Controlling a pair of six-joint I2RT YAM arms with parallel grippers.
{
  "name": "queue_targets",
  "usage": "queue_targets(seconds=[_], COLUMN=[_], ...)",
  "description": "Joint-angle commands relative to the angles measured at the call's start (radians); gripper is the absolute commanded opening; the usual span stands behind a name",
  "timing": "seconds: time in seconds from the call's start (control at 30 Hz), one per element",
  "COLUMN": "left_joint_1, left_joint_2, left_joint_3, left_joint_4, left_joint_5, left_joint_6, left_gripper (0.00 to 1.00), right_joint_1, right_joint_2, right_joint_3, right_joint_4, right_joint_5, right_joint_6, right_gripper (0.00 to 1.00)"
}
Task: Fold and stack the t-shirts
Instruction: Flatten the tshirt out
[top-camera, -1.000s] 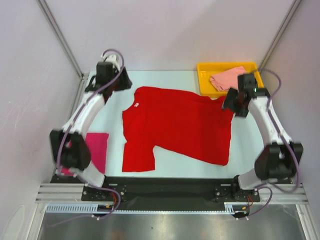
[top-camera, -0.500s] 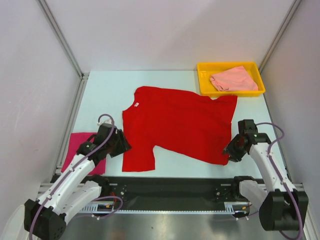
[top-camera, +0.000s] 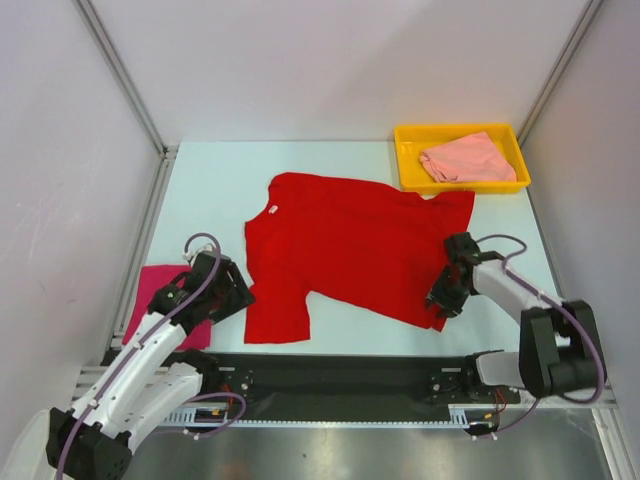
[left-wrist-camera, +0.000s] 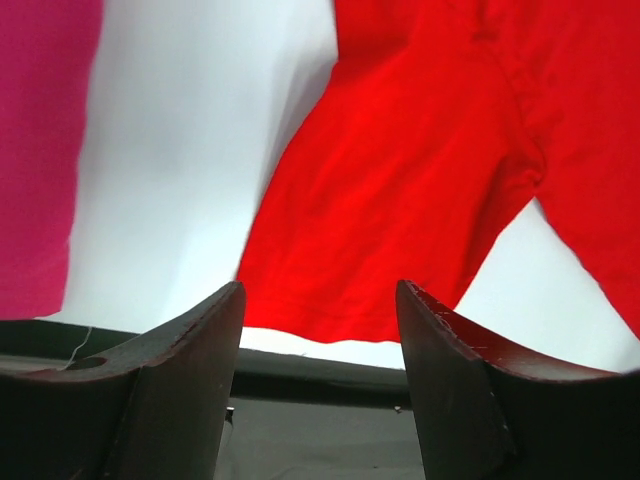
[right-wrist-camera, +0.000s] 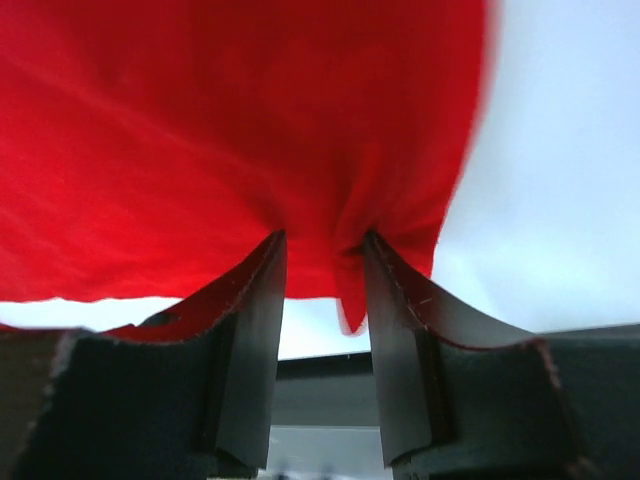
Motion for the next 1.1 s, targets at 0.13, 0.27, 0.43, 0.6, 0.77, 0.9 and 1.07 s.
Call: queue_targets(seconds=[0.13, 0.27, 0.43, 0.6, 0.77, 0.9, 1.07], left_joint_1=[0.003, 0.003, 0.003, 0.003, 0.003, 0.007, 0.031], left_joint_2=[0.054, 0.059, 0.035, 0.068, 0.116, 0.123, 0.130], left_joint_3=[0.081, 0.094, 0.080, 0.084, 0.110, 0.127, 0.115], left_joint_4=[-0.025, -0.034, -0.017, 0.011, 0.020, 0.020, 0.017], left_joint_5=[-0.032, -0.032, -0.023, -0.003, 0.011, -0.003, 0.001], left_joint_6=[-0.012, 0.002, 0.005, 0.028, 0.053, 0.070, 0.077], left_gripper=[0.69, 0.70, 0.71, 0.71, 0.71, 0.71, 0.70], right_joint_1=[0.137, 0.148, 0.096, 0.061, -0.011, -0.016, -0.024], right_joint_2=[0.272, 0.316, 0.095, -0.080, -0.091, -0.002, 0.036], right_joint_3=[0.207, 0.362, 0.278, 0.173, 0.045, 0.056, 0.030], right_joint_4=[0.219, 0.040, -0.104, -0.152, -0.035, 0.044, 0.091], right_joint_5=[-0.036, 0.071, 0.137, 0.139, 0.076, 0.054, 0.054], right_joint_6=[0.058, -0.007, -0.037, -0.017, -0.053, -0.112, -0.080], right_gripper=[0.42, 0.48, 0.65, 0.54, 0.44, 0.55, 0.50])
